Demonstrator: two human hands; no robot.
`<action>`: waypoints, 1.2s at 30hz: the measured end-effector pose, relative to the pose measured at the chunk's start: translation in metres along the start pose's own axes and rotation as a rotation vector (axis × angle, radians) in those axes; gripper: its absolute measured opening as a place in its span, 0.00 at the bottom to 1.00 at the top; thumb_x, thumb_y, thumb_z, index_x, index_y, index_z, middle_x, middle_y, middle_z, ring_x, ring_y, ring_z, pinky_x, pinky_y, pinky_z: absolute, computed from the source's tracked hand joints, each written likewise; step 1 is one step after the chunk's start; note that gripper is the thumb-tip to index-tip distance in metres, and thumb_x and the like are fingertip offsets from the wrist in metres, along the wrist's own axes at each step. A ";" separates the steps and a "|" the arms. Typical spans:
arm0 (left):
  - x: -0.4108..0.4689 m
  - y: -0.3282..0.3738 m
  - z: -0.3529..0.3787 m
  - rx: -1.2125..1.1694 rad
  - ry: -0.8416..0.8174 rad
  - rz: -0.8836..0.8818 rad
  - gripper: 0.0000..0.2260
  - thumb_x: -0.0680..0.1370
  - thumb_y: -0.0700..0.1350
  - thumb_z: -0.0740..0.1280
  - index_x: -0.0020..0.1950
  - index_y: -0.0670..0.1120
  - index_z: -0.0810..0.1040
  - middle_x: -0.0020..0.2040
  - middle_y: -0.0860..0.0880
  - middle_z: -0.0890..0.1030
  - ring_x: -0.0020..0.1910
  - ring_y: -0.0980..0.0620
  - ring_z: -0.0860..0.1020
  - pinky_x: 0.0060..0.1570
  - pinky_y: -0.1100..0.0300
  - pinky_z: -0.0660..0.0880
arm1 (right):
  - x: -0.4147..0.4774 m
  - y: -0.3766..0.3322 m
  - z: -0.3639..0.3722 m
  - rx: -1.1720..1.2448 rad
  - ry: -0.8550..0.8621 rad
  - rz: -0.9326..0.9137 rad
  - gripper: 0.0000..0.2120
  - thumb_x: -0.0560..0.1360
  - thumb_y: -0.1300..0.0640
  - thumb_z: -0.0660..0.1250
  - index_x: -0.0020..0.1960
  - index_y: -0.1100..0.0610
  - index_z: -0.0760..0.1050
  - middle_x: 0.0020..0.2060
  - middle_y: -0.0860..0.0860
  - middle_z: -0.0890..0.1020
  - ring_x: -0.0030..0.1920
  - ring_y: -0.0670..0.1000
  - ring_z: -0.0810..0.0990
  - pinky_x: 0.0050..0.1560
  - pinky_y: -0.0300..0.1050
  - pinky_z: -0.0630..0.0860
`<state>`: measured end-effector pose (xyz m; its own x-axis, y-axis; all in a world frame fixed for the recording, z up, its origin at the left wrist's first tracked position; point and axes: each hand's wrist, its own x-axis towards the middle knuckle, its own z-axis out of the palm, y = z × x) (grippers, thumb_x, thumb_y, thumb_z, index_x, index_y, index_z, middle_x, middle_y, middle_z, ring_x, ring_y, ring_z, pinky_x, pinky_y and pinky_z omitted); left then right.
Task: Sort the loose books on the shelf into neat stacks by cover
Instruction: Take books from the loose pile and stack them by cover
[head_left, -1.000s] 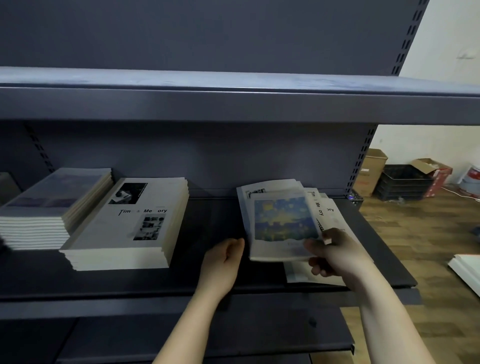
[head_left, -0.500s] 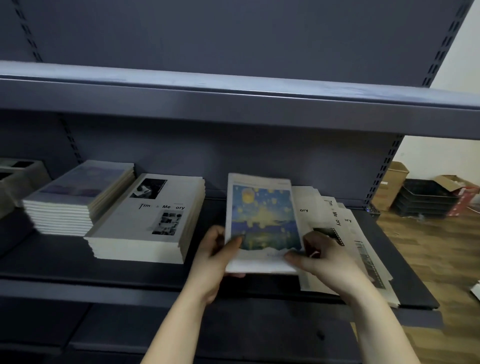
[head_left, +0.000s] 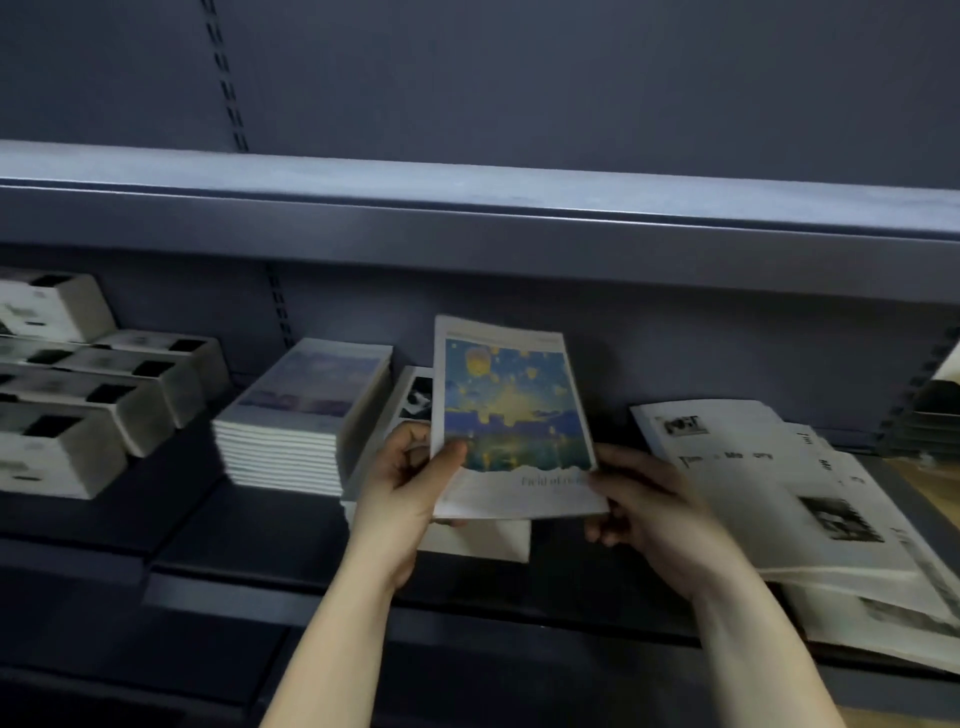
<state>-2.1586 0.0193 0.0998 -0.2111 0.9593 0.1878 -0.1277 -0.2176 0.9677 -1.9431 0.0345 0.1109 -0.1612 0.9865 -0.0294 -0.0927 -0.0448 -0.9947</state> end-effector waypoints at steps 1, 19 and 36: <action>0.003 0.002 -0.016 0.012 0.022 -0.003 0.05 0.76 0.42 0.68 0.48 0.42 0.76 0.39 0.47 0.82 0.38 0.49 0.80 0.28 0.57 0.74 | 0.005 0.002 0.016 0.006 -0.022 -0.010 0.11 0.78 0.68 0.61 0.54 0.58 0.78 0.35 0.57 0.82 0.26 0.52 0.76 0.24 0.38 0.72; 0.026 -0.046 -0.237 1.101 0.114 0.386 0.13 0.76 0.58 0.61 0.42 0.51 0.78 0.35 0.56 0.78 0.31 0.56 0.75 0.26 0.58 0.72 | 0.076 0.020 0.202 0.058 0.080 0.085 0.06 0.78 0.68 0.62 0.48 0.63 0.78 0.40 0.58 0.78 0.32 0.53 0.77 0.27 0.36 0.75; 0.039 -0.090 -0.243 1.224 0.096 0.427 0.11 0.74 0.55 0.60 0.41 0.51 0.78 0.41 0.55 0.76 0.43 0.50 0.73 0.41 0.55 0.69 | 0.119 0.034 0.238 -0.547 0.180 -0.062 0.06 0.77 0.61 0.64 0.44 0.60 0.79 0.32 0.51 0.77 0.29 0.46 0.76 0.31 0.38 0.72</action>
<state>-2.3910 0.0320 -0.0205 -0.0897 0.8275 0.5543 0.9178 -0.1474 0.3686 -2.1992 0.1133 0.0973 0.0025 0.9981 0.0615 0.4321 0.0544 -0.9002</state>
